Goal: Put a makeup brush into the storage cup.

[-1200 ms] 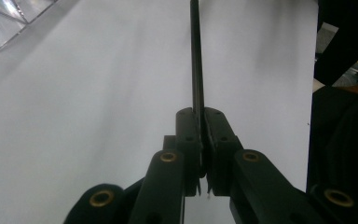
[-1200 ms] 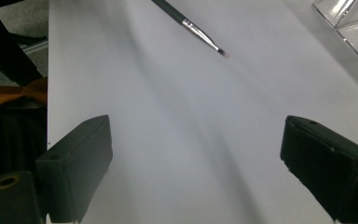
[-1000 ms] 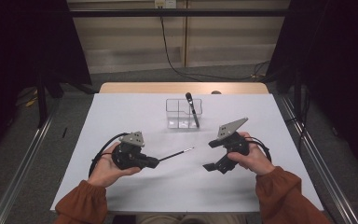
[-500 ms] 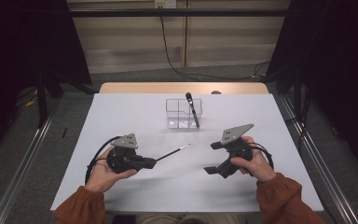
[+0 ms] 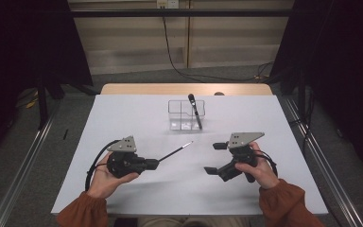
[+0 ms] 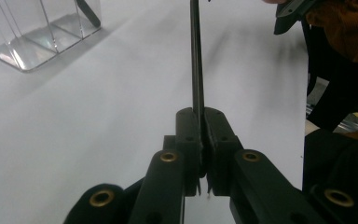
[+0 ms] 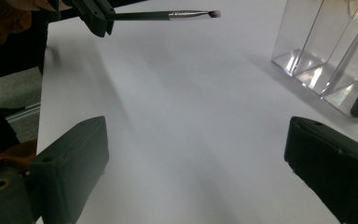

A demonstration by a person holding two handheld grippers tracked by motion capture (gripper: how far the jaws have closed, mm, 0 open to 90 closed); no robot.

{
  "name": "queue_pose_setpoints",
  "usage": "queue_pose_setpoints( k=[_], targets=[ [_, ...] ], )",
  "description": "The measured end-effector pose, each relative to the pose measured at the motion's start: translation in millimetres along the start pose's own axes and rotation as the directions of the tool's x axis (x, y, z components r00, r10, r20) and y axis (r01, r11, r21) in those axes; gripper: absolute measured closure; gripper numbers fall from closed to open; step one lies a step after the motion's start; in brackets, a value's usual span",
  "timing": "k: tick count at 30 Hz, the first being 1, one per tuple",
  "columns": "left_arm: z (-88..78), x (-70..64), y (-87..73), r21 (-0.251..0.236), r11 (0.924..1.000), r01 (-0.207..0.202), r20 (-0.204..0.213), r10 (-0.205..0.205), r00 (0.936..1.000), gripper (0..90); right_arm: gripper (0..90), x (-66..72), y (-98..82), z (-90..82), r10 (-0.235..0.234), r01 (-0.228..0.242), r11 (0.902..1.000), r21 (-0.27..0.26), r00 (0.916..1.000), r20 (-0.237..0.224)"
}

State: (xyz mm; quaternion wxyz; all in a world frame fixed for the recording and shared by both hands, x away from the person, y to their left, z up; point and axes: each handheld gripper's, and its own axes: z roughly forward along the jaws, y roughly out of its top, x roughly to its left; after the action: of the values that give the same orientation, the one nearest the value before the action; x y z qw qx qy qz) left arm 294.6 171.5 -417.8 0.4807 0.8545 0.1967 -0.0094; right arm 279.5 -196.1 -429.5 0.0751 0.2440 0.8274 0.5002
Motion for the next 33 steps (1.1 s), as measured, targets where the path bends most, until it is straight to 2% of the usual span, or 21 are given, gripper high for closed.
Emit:
queue_pose_setpoints(
  k=[4,8,16,19,26,27,29,30,31,32,33],
  targets=[
    [0.9,-0.9,-0.1,-0.021,0.9998,0.006,-0.025,-0.006,0.9997,85.7,3.6,1.8,0.6,-0.4,0.005,-0.005,0.9994,-0.035,1.0000,0.005],
    [3.4,-2.6,-1.7,-0.057,0.9984,-0.004,-0.026,0.002,0.9997,85.6,3.5,2.8,1.4,-0.4,0.003,-0.002,0.9981,-0.062,0.9997,0.025],
    [5.7,-4.1,-2.9,-0.113,0.9935,-0.018,-0.019,0.016,0.9997,85.7,7.3,4.4,1.3,1.2,0.075,-0.074,0.9900,-0.120,0.9972,-0.003],
    [6.5,-4.7,-3.3,-0.138,0.9903,-0.020,-0.014,0.018,0.9997,85.6,9.8,4.7,1.6,1.6,0.069,-0.069,0.9891,-0.130,0.9976,-0.005],
    [9.5,-5.4,-5.2,-0.179,0.9833,-0.030,-0.012,0.028,0.9995,85.7,7.9,4.0,3.0,3.1,0.054,-0.055,0.9862,-0.156,0.9985,-0.008],
    [10.2,-5.8,-5.1,-0.183,0.9825,-0.033,-0.010,0.031,0.9995,85.6,7.3,3.0,2.9,3.9,0.048,-0.047,0.9845,-0.169,0.9989,0.000],
    [11.5,-6.8,-5.1,-0.202,0.9788,-0.037,-0.016,0.035,0.9993,85.6,6.0,1.0,2.8,4.6,0.060,-0.065,0.9761,-0.207,0.9977,-0.029],
    [11.9,-6.8,-4.8,-0.206,0.9776,-0.042,-0.012,0.040,0.9991,85.7,5.5,0.3,3.1,4.9,0.054,-0.060,0.9739,-0.219,0.9980,-0.034],
    [12.5,-7.2,-4.7,-0.214,0.9758,-0.042,-0.009,0.041,0.9991,85.6,5.6,0.5,3.8,5.1,0.038,-0.042,0.9731,-0.226,0.9991,-0.021],
    [13.1,-7.6,-4.5,-0.216,0.9756,-0.040,-0.006,0.040,0.9992,85.6,5.6,0.6,4.2,5.2,0.038,-0.039,0.9684,-0.246,0.9992,-0.011],
    [13.5,-8.2,-4.1,-0.210,0.9765,-0.046,-0.007,0.045,0.9990,85.6,5.6,0.5,4.8,5.2,0.053,-0.056,0.9653,-0.255,0.9984,-0.020]
  ],
)
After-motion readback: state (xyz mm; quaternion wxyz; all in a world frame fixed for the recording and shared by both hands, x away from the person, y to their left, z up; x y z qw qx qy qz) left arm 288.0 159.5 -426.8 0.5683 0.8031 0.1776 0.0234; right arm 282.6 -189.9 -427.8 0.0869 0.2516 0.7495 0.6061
